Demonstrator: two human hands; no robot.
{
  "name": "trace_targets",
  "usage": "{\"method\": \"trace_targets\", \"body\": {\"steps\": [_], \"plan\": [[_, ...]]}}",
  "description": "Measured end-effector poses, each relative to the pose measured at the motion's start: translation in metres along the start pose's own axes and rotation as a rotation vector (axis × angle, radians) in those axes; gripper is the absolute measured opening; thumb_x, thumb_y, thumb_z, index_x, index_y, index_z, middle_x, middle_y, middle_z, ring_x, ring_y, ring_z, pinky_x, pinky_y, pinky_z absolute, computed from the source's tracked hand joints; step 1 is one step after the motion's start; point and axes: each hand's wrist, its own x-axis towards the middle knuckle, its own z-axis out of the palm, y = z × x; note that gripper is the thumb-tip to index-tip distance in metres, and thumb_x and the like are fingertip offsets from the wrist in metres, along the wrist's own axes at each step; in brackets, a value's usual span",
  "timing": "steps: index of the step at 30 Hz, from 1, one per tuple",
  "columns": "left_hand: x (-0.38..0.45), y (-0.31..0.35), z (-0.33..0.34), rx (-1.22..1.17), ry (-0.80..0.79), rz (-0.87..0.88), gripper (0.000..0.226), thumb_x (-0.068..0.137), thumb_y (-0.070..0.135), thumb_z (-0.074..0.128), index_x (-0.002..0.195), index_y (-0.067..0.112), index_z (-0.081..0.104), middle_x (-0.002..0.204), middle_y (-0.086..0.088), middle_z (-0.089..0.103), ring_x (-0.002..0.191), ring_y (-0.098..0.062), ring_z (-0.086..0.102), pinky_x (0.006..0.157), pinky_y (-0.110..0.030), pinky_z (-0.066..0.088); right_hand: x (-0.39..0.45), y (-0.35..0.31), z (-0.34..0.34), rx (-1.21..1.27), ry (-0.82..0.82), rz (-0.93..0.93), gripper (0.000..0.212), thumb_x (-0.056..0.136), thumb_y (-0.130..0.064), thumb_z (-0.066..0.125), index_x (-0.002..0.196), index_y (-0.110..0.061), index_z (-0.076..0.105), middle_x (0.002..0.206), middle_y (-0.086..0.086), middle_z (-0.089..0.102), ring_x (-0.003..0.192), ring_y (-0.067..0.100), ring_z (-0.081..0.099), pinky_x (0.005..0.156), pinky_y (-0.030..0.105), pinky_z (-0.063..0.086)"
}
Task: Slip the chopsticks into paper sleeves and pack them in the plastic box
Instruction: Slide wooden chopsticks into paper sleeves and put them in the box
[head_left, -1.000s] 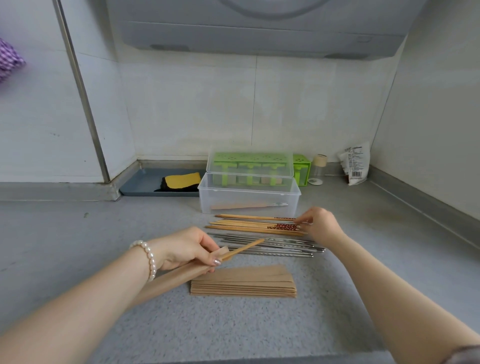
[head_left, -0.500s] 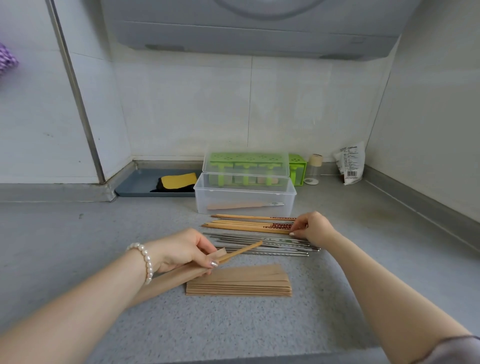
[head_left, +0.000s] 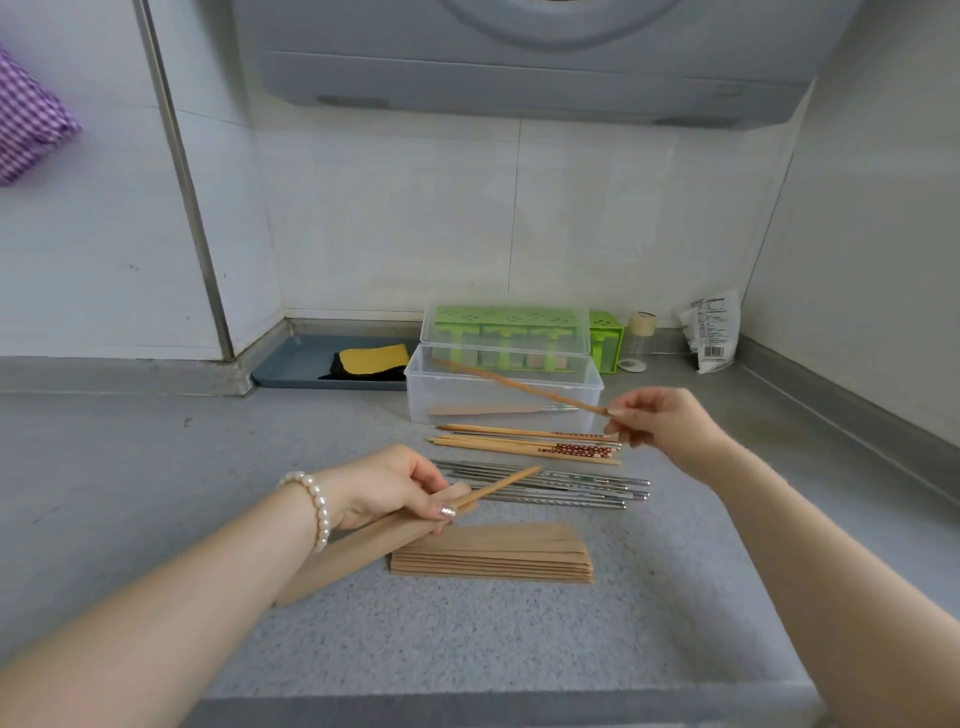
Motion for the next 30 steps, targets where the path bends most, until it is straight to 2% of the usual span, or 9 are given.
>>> {"method": "trace_targets", "body": {"steps": [4,5,7,13,16,17,19,24,30], "plan": [[-0.006,0.010,0.005,0.022,0.052,0.026,0.009,0.078,0.007,0.070,0.082,0.015,0.070,0.075,-0.002,0.073,0.083,-0.017,0.067,0.090,-0.038,0.052,-0.021,-0.023,-0.019,0.318,-0.088,-0.019,0.014,0.077,-0.002,0.065,0.066,-0.007,0.072,0.054,0.005,0.063,0.055,0.018,0.048,0.048,0.017,0.045],[-0.008,0.012,0.005,0.029,0.065,0.032,0.009,0.078,0.008,0.070,0.080,0.016,0.070,0.075,-0.001,0.073,0.082,-0.016,0.066,0.087,-0.036,0.053,-0.027,-0.029,-0.021,0.340,-0.113,-0.020,0.009,0.066,-0.014,0.077,0.064,-0.007,0.073,0.055,0.005,0.063,0.054,0.017,0.050,0.048,0.017,0.046],[-0.013,0.015,0.005,0.028,0.084,0.047,0.010,0.078,0.007,0.070,0.080,0.017,0.071,0.074,0.000,0.072,0.078,-0.012,0.066,0.078,-0.028,0.053,-0.036,-0.032,-0.028,0.322,-0.129,-0.039,0.042,0.036,-0.034,0.092,0.064,-0.007,0.075,0.056,0.006,0.064,0.051,0.013,0.055,0.048,0.017,0.047],[-0.026,0.022,0.002,0.023,0.122,0.064,0.014,0.076,0.002,0.071,0.082,0.015,0.071,0.078,0.001,0.073,0.077,-0.012,0.068,0.070,-0.023,0.052,-0.052,-0.035,-0.047,0.290,-0.027,-0.085,0.054,0.022,-0.045,0.092,0.057,-0.009,0.072,0.053,0.005,0.065,0.044,0.010,0.055,0.044,0.016,0.047],[-0.031,0.023,0.002,0.054,0.130,0.066,0.015,0.074,0.003,0.072,0.080,0.017,0.071,0.079,0.002,0.072,0.080,-0.013,0.068,0.076,-0.026,0.052,-0.057,-0.037,-0.054,0.280,0.007,-0.085,0.029,0.050,-0.031,0.088,0.059,-0.008,0.072,0.053,0.005,0.065,0.044,0.010,0.054,0.045,0.015,0.047],[-0.032,0.023,0.002,0.057,0.132,0.066,0.015,0.074,0.003,0.072,0.079,0.017,0.071,0.077,0.003,0.072,0.079,-0.012,0.068,0.076,-0.025,0.052,-0.058,-0.039,-0.054,0.264,0.018,-0.082,0.014,0.068,-0.015,0.079,0.061,-0.007,0.070,0.052,0.005,0.065,0.045,0.010,0.054,0.045,0.014,0.046],[-0.035,0.024,0.001,0.051,0.129,0.064,0.015,0.074,0.003,0.072,0.079,0.017,0.071,0.074,0.004,0.072,0.077,-0.011,0.067,0.073,-0.024,0.052,-0.057,-0.038,-0.057,0.192,0.055,-0.085,0.015,0.084,0.005,0.058,0.070,0.001,0.063,0.051,0.004,0.065,0.043,0.007,0.055,0.044,0.013,0.046],[-0.039,0.028,0.004,0.083,0.144,0.065,0.015,0.075,0.005,0.073,0.080,0.019,0.071,0.076,0.006,0.070,0.073,-0.005,0.065,0.061,-0.015,0.047,-0.059,-0.042,-0.055,0.131,0.087,-0.108,0.019,0.083,0.008,0.056,0.069,-0.001,0.065,0.052,0.004,0.066,0.042,0.006,0.055,0.046,0.013,0.048],[-0.039,0.025,0.007,0.115,0.157,0.068,0.016,0.073,0.007,0.075,0.076,0.021,0.071,0.081,0.005,0.069,0.081,-0.010,0.061,0.071,-0.021,0.048,-0.062,-0.051,-0.050,0.094,0.145,-0.171,0.013,0.082,0.008,0.058,0.074,-0.001,0.063,0.050,0.001,0.066,0.041,0.004,0.054,0.046,0.012,0.047]]}}
